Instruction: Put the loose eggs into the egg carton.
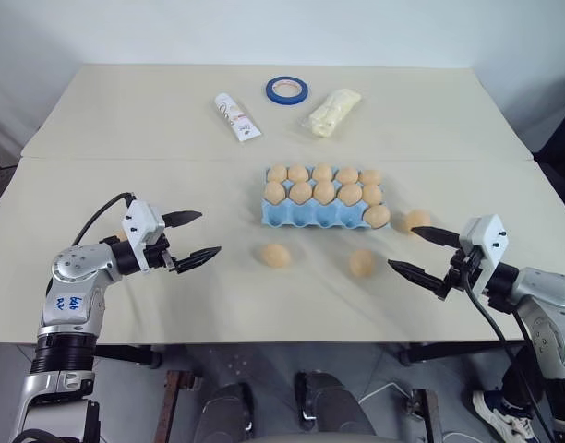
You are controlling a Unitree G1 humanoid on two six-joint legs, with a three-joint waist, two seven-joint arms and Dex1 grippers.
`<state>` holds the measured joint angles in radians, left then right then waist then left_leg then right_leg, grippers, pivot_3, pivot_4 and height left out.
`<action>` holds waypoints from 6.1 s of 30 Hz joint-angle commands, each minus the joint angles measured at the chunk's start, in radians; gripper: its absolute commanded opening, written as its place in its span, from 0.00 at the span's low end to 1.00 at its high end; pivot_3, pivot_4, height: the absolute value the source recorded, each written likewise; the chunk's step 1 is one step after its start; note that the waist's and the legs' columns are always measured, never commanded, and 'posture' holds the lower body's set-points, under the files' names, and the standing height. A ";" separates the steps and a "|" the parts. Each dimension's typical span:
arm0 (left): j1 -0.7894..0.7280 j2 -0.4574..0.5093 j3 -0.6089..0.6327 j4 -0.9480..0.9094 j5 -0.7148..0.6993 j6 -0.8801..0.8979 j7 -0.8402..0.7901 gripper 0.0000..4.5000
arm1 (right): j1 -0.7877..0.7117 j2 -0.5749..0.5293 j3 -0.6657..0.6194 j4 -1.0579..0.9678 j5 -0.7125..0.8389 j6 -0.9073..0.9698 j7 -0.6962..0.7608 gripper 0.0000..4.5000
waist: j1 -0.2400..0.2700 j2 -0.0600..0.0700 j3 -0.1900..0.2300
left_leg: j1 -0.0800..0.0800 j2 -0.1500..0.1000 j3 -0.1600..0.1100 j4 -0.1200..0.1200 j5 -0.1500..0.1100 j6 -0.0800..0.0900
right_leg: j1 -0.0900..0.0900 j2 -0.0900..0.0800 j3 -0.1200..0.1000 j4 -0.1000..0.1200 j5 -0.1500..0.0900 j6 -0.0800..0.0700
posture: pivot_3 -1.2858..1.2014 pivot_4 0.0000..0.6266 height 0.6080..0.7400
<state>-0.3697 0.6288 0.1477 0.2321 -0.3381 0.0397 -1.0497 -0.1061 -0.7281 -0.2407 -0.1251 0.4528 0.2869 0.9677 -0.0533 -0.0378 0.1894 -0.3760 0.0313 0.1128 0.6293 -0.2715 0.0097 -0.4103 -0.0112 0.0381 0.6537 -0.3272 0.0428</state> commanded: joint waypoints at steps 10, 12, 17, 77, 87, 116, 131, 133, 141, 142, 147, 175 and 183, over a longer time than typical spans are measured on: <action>-0.037 -0.002 0.018 -0.031 -0.027 0.067 0.067 0.99 | -0.022 0.018 -0.027 -0.031 0.009 -0.024 -0.053 1.00 | 0.000 0.000 0.000 | 0.000 0.000 0.000 0.000 0.000 0.000 | 0.000 0.000 0.000 0.000 0.000 0.000 | 0.52 0.24 1.00; -0.041 -0.003 0.014 -0.032 -0.014 0.036 0.071 0.99 | -0.032 0.019 -0.037 -0.033 0.015 -0.015 -0.072 1.00 | -0.001 0.000 0.000 | 0.000 0.000 0.000 0.000 0.000 0.000 | 0.000 0.000 0.000 0.000 0.000 0.000 | 0.52 0.24 1.00; -0.060 0.010 -0.006 -0.035 -0.042 0.109 0.031 0.99 | -0.002 -0.001 -0.081 -0.070 0.021 0.005 -0.112 1.00 | 0.001 0.000 0.000 | 0.000 0.000 0.000 0.000 0.000 0.000 | 0.000 0.000 0.000 0.001 0.000 0.000 | 0.52 0.24 1.00; 0.040 -0.034 0.036 -0.103 -0.188 0.002 -0.185 1.00 | -0.371 0.258 0.142 -0.021 -0.087 0.261 -0.457 0.38 | -0.009 0.001 0.001 | 0.000 0.000 0.000 0.001 0.001 0.000 | -0.001 0.000 0.001 0.003 0.000 -0.001 | 0.52 0.24 1.00; 0.013 -0.051 0.023 -0.093 -0.181 -0.005 -0.193 1.00 | -0.445 0.316 0.263 0.161 -0.201 0.123 -0.424 0.38 | -0.003 0.001 0.001 | -0.003 0.000 0.000 0.001 0.000 0.001 | -0.003 -0.001 -0.001 0.000 0.000 -0.001 | 0.52 0.24 1.00; -0.005 -0.056 0.072 0.021 -0.179 -0.045 -0.199 1.00 | -0.051 0.092 -0.040 -0.195 0.092 0.192 -0.134 0.99 | 0.006 0.001 0.000 | -0.010 0.000 -0.006 0.003 0.000 0.000 | -0.006 0.000 -0.006 0.001 0.000 -0.001 | 0.52 0.24 1.00; -0.026 -0.038 0.098 0.131 -0.200 -0.086 -0.325 1.00 | 0.261 0.030 -0.190 -0.310 0.160 0.154 -0.075 0.99 | -0.002 0.001 0.000 | -0.002 0.000 -0.006 0.004 0.001 0.000 | 0.001 0.000 -0.004 0.002 0.000 -0.001 | 0.52 0.24 1.00; -0.031 -0.036 0.098 0.129 -0.216 -0.070 -0.354 1.00 | 0.226 0.060 -0.159 -0.346 0.171 0.182 -0.137 0.99 | -0.002 0.001 0.000 | -0.002 0.000 -0.006 0.004 0.001 0.000 | 0.001 0.000 -0.004 0.002 0.000 -0.001 | 0.52 0.24 1.00; 0.002 -0.032 0.099 0.112 -0.208 -0.115 -0.401 1.00 | 0.130 0.173 0.042 -0.354 0.095 0.216 -0.295 0.99 | 0.000 0.001 0.000 | -0.002 0.000 -0.006 0.002 0.001 0.000 | 0.000 -0.001 -0.005 0.002 0.000 -0.002 | 0.52 0.24 1.00; 0.005 -0.031 0.099 0.110 -0.208 -0.116 -0.398 1.00 | 0.121 0.179 0.062 -0.340 0.077 0.217 -0.309 0.99 | 0.000 0.001 0.000 | -0.002 0.000 -0.006 0.002 0.001 0.000 | 0.000 -0.001 -0.005 0.001 0.000 -0.002 | 0.52 0.24 1.00; 0.030 -0.029 0.103 0.085 -0.214 -0.113 -0.385 1.00 | 0.073 0.209 0.158 -0.270 0.005 0.198 -0.340 0.99 | -0.001 0.001 0.000 | -0.003 -0.001 -0.006 0.002 0.001 0.000 | 0.000 -0.001 -0.005 0.001 0.000 -0.002 | 0.52 0.24 1.00; 0.056 -0.035 0.110 0.019 -0.240 -0.101 -0.316 1.00 | -0.150 0.227 0.128 -0.278 0.006 0.269 -0.401 0.37 | -0.008 0.001 0.000 | -0.002 0.000 -0.005 0.003 0.001 0.000 | 0.000 -0.001 -0.004 0.003 0.000 -0.002 | 0.52 0.24 1.00; 0.054 -0.039 0.109 0.000 -0.244 -0.104 -0.296 1.00 | -0.358 0.330 0.245 -0.163 -0.048 0.288 -0.459 0.36 | -0.003 0.000 0.000 | -0.003 0.000 -0.007 0.001 0.002 -0.002 | -0.002 -0.001 -0.006 0.003 -0.001 -0.005 | 0.52 0.24 1.00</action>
<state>-0.3085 0.5883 0.2366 0.2728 -0.5580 -0.0632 -1.3511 -0.4435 -0.4074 -0.0103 -0.3029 0.4256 0.5900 0.5261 -0.0559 -0.0374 0.1894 -0.3808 0.0312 0.1060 0.6304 -0.2698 0.0081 -0.4138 -0.0119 0.0322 0.6567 -0.3283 0.0383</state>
